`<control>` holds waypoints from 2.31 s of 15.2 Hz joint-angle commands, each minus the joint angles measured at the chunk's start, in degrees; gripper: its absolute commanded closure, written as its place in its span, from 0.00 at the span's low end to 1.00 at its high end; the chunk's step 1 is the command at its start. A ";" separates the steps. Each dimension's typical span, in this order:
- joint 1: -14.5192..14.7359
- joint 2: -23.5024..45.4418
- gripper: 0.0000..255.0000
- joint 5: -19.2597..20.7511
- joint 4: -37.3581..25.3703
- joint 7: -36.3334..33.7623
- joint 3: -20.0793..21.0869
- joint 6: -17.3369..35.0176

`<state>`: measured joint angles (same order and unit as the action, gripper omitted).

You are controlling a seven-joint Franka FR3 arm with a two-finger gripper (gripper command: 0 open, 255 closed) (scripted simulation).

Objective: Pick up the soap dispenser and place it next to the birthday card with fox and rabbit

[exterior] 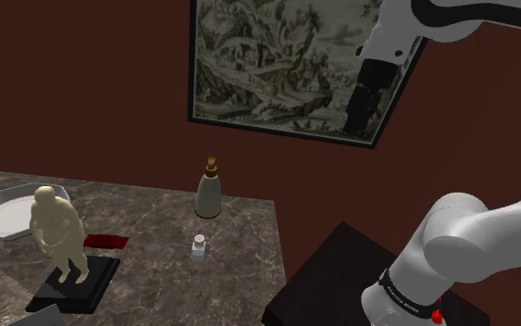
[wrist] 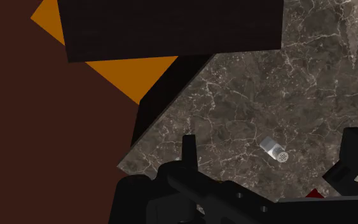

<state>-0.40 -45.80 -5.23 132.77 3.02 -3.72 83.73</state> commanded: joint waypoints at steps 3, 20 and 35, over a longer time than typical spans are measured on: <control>0.29 3.19 0.00 -0.40 0.21 -0.57 0.81 3.53; 2.15 36.56 0.00 -0.74 -10.88 -5.89 6.15 26.77; 4.43 70.25 0.00 3.61 -39.94 -11.61 7.21 31.78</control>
<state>3.57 21.66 -2.00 95.82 -7.86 3.43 115.63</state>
